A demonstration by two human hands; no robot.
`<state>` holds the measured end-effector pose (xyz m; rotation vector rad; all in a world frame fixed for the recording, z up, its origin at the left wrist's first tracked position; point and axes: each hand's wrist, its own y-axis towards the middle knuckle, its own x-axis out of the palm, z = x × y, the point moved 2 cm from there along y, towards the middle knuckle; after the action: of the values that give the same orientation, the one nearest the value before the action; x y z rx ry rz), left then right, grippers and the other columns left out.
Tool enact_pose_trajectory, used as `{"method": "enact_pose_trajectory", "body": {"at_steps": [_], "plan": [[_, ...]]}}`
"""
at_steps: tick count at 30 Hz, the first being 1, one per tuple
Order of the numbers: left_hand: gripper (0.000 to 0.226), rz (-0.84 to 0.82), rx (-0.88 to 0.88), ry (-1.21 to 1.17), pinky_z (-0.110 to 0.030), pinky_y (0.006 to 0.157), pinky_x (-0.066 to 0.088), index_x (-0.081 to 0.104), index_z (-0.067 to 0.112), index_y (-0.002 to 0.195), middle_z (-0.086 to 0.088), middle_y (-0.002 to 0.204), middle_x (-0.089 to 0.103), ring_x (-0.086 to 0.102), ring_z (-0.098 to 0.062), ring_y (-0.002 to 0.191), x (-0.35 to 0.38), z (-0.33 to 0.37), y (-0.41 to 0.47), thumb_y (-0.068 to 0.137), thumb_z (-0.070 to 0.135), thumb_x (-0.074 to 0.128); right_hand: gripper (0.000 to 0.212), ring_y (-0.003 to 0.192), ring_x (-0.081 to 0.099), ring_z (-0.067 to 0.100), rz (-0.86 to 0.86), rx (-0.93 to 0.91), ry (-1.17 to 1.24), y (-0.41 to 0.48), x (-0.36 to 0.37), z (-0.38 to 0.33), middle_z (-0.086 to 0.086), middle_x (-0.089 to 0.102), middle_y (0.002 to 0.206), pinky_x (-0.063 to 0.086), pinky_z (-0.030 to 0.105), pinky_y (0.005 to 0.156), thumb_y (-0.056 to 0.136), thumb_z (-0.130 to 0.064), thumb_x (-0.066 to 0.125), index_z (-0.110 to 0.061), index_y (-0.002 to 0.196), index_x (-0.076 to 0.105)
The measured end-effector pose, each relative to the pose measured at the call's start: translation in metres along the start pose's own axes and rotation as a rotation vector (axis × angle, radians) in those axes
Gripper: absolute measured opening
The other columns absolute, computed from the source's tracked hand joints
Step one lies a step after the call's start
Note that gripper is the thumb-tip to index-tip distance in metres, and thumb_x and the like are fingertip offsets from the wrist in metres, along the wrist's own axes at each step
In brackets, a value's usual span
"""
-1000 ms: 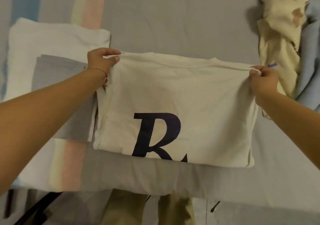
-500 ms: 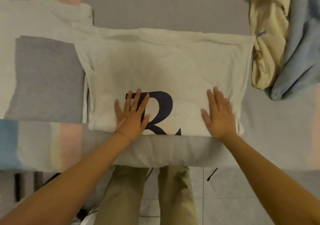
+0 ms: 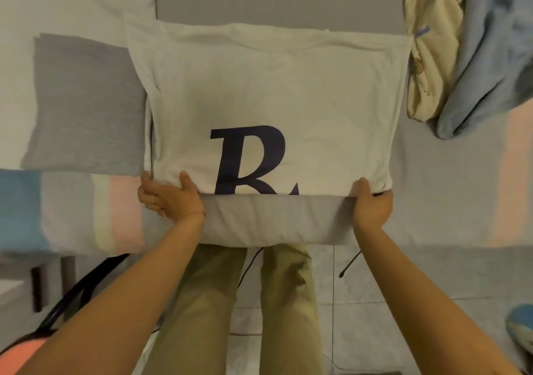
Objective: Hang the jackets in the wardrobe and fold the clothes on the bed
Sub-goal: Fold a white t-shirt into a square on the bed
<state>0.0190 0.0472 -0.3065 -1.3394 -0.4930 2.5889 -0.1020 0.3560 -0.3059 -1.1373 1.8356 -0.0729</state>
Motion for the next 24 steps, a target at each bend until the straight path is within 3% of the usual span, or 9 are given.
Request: {"method": "enact_pose_trajectory", "body": {"at_steps": [3,6,8,10,14,16,20,24], "plan": [[0.038,0.017,-0.205,-0.038,-0.032,0.099,0.034,0.047,0.015,0.126,-0.011,0.139,0.026,0.032,-0.027,0.122,-0.003,0.0,0.012,0.091,0.026,0.056,0.03,0.085,0.049,0.016,0.029,-0.098,0.058,-0.017,0.013,-0.02,0.001,0.051,0.1,0.04,0.025,0.072,0.096,-0.021,0.05,-0.004,0.12,0.044],[0.009,-0.077,-0.142,-0.084,-0.032,0.095,0.042,0.058,0.012,0.093,-0.007,0.114,0.05,0.049,-0.025,0.103,-0.013,-0.008,0.022,0.088,0.02,0.061,0.012,0.067,0.044,0.008,-0.005,-0.343,0.089,-0.047,0.032,-0.044,-0.006,0.046,0.079,0.04,0.022,0.062,0.095,-0.01,0.048,-0.016,0.102,0.04],[0.023,-0.14,-0.083,-0.183,-0.029,0.088,0.048,0.048,0.022,0.073,-0.003,0.09,0.055,0.052,-0.021,0.09,-0.024,-0.01,0.029,0.085,0.013,0.065,0.019,0.061,0.04,0.001,-0.083,-0.484,0.107,-0.074,0.051,-0.056,-0.011,0.042,0.076,0.037,0.015,0.059,0.09,-0.003,0.048,-0.018,0.098,0.04],[0.027,-0.181,-0.07,-0.243,-0.018,0.072,0.049,0.046,0.023,0.074,0.0,0.082,0.054,0.052,-0.021,0.085,-0.033,-0.011,0.03,0.083,0.009,0.068,0.022,0.062,0.042,0.0,-0.177,-0.588,0.111,-0.103,0.07,-0.066,-0.013,0.045,0.079,0.038,0.011,0.061,0.089,0.0,0.048,-0.019,0.1,0.043],[0.016,-0.239,-0.016,-0.33,-0.031,0.078,0.05,0.051,0.014,0.096,0.005,0.082,0.054,0.053,-0.014,0.076,-0.054,-0.009,0.036,0.086,0.008,0.062,0.023,0.08,0.054,0.004,-0.413,-0.891,0.061,-0.165,0.117,-0.075,-0.004,0.056,0.098,0.048,0.023,0.071,0.093,-0.006,0.049,-0.014,0.113,0.054],[0.014,-0.28,0.071,-0.344,-0.026,0.078,0.049,0.053,0.014,0.1,0.006,0.085,0.055,0.053,-0.009,0.076,-0.064,-0.006,0.037,0.089,0.008,0.059,0.026,0.088,0.059,0.016,-0.57,-1.068,-0.007,-0.187,0.138,-0.069,0.005,0.061,0.103,0.05,0.03,0.071,0.093,-0.012,0.047,-0.012,0.117,0.056],[0.016,-0.423,0.239,-0.311,-0.018,0.076,0.05,0.054,0.015,0.106,0.006,0.096,0.058,0.057,0.0,0.079,-0.076,0.0,0.035,0.093,0.006,0.049,0.036,0.082,0.064,0.026,-0.754,-1.214,-0.179,-0.218,0.165,-0.053,0.01,0.064,0.1,0.054,0.04,0.062,0.091,-0.023,0.044,-0.011,0.121,0.06],[0.018,-0.454,0.27,-0.317,-0.014,0.066,0.048,0.051,0.014,0.103,0.006,0.094,0.055,0.052,0.002,0.059,-0.085,0.001,0.038,0.095,0.001,0.042,0.037,0.079,0.063,0.022,-0.759,-1.212,-0.19,-0.227,0.171,-0.046,0.006,0.064,0.096,0.052,0.036,0.061,0.091,-0.022,0.043,-0.013,0.123,0.06]]}}
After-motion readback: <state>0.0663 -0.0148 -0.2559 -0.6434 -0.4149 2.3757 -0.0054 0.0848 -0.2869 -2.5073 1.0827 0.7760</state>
